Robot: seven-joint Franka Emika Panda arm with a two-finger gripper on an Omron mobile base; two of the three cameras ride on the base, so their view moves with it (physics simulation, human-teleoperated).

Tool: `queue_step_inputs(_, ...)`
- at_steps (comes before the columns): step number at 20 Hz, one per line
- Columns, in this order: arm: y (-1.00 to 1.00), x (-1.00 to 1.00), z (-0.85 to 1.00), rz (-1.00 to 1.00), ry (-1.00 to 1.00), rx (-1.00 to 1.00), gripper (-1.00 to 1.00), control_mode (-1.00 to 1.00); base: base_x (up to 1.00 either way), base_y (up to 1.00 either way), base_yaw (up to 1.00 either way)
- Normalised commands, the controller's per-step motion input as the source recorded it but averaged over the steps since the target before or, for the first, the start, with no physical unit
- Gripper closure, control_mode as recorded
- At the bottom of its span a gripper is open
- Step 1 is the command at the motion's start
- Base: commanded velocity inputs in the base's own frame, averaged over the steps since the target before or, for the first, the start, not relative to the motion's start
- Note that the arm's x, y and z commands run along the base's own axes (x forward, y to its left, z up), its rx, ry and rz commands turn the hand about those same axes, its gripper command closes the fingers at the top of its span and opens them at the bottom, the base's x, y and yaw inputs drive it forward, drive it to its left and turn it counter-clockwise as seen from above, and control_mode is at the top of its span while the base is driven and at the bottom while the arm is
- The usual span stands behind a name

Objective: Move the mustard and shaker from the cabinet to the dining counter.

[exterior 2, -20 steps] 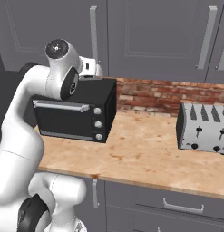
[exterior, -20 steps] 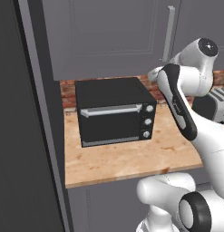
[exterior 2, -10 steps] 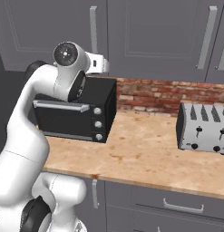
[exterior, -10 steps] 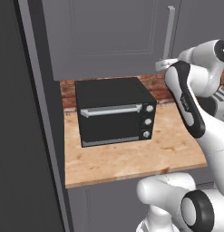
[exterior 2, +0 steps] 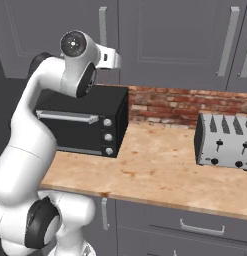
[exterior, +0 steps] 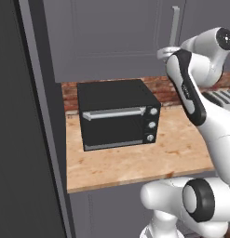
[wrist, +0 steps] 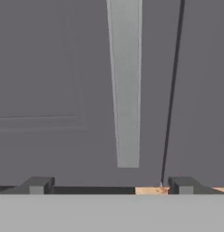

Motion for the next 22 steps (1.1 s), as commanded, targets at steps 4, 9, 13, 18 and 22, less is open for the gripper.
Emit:
queue_step_inputs(4,0.00,0.48,0.14,0.00,0.00,0.06,-1.00,-1.00,0.00,0.00,0.00)
queue_step_inputs(9,0.00,0.54,0.05,0.00,0.00,0.07,-1.00,-1.00,0.00,0.00,0.00)
queue_step_inputs(13,-0.03,0.58,0.02,0.00,0.00,0.09,-1.00,-1.00,0.00,0.00,0.00)
queue_step_inputs(18,-0.06,0.58,0.00,0.00,0.00,0.09,-1.00,-1.00,0.00,0.00,0.00)
queue_step_inputs(22,-0.02,0.53,0.00,0.00,0.00,0.09,-1.00,-1.00,0.00,0.00,0.00)
